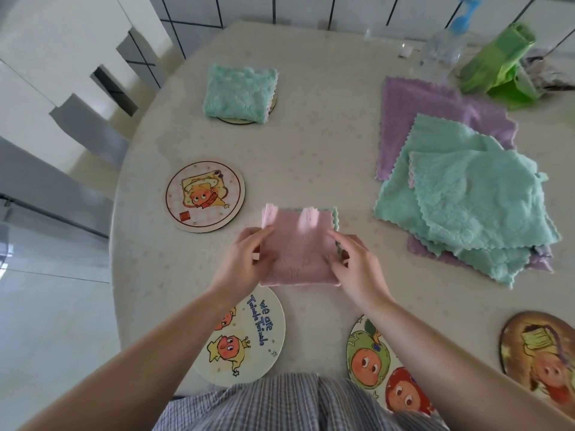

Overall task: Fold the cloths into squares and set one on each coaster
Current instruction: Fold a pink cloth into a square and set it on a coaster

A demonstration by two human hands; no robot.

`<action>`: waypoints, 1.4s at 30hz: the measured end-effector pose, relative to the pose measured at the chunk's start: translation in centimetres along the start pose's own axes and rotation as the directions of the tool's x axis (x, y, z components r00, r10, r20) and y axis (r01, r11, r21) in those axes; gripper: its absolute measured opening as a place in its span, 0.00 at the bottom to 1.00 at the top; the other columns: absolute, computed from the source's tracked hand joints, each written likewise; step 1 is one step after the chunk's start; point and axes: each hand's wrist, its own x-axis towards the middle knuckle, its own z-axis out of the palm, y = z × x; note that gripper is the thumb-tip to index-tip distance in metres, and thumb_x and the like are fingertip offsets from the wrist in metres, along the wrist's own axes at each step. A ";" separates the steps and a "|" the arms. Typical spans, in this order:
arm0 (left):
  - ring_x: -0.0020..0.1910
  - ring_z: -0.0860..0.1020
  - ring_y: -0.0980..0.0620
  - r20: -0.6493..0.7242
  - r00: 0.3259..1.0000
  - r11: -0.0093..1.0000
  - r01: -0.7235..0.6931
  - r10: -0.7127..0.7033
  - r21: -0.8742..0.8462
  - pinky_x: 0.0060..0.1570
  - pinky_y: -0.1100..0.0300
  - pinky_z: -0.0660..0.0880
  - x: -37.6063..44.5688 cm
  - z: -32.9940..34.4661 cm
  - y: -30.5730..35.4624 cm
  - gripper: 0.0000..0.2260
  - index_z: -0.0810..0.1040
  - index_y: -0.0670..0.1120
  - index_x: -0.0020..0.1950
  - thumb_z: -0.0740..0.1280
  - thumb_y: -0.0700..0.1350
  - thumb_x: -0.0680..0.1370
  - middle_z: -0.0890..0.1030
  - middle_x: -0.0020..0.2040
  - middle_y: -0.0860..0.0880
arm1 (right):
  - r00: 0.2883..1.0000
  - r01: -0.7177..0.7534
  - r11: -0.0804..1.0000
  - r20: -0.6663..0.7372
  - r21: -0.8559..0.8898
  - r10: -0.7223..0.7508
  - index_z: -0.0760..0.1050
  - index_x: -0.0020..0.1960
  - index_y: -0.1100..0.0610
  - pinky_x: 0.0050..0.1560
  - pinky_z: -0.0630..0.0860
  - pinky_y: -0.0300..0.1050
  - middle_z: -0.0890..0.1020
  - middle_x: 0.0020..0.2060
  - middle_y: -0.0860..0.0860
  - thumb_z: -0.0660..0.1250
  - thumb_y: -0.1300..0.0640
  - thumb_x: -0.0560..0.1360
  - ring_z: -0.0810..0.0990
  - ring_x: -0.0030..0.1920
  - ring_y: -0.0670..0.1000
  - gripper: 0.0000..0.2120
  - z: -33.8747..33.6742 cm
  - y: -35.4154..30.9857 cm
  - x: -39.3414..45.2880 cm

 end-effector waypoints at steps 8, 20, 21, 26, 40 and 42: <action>0.50 0.74 0.52 -0.018 0.997 0.993 0.081 -0.080 0.082 0.53 0.61 0.71 0.5 0.4 0.2 0.21 0.68 0.48 0.69 0.66 0.42 0.76 0.69 0.57 0.54 | 0.973 -0.221 0.975 -0.064 0.031 0.223 0.75 0.59 0.50 0.45 0.71 0.40 0.77 0.46 0.43 0.66 0.49 0.74 0.77 0.47 0.47 0.14 0.4 0.2 1.1; 0.49 0.73 0.52 -0.025 0.996 0.990 0.088 -0.086 0.109 0.52 0.61 0.71 0.5 0.6 0.5 0.23 0.67 0.48 0.71 0.65 0.42 0.77 0.68 0.56 0.54 | 0.934 -0.330 0.941 -0.115 0.076 0.337 0.72 0.50 0.57 0.41 0.67 0.43 0.76 0.38 0.46 0.61 0.50 0.77 0.76 0.45 0.53 0.10 0.3 -0.2 2.2; 0.49 0.72 0.53 -0.022 0.995 0.988 0.094 -0.092 0.121 0.51 0.62 0.69 0.6 0.6 0.7 0.23 0.66 0.48 0.71 0.65 0.42 0.77 0.69 0.57 0.53 | 0.932 -0.340 0.938 -0.109 0.069 0.346 0.72 0.50 0.57 0.41 0.67 0.43 0.77 0.39 0.47 0.61 0.50 0.77 0.77 0.46 0.53 0.10 0.3 -0.1 2.3; 0.64 0.65 0.49 -0.099 0.993 0.917 -0.012 0.057 0.398 0.59 0.56 0.64 0.0 0.4 1.9 0.27 0.63 0.49 0.72 0.63 0.40 0.74 0.64 0.68 0.48 | 0.967 -0.191 0.979 -0.183 -0.075 0.174 0.71 0.60 0.53 0.51 0.71 0.45 0.75 0.55 0.49 0.64 0.54 0.75 0.75 0.54 0.51 0.14 -0.1 -0.1 2.2; 0.74 0.38 0.53 0.233 0.964 0.603 -0.262 0.127 0.753 0.70 0.42 0.35 1.9 2.2 0.0 0.30 0.46 0.48 0.76 0.47 0.61 0.78 0.47 0.77 0.51 | 0.934 0.339 0.664 0.321 -0.666 -0.155 0.44 0.76 0.47 0.71 0.39 0.62 0.44 0.76 0.50 0.41 0.36 0.74 0.40 0.75 0.50 0.33 1.1 1.0 2.7; 0.74 0.38 0.53 0.198 0.973 0.657 -0.227 0.119 0.719 0.71 0.45 0.36 1.5 1.7 0.3 0.30 0.46 0.48 0.76 0.53 0.58 0.78 0.47 0.77 0.51 | 0.952 0.289 0.750 0.263 -0.595 -0.158 0.48 0.76 0.49 0.73 0.42 0.58 0.48 0.76 0.50 0.51 0.40 0.76 0.44 0.76 0.50 0.32 0.6 0.7 2.6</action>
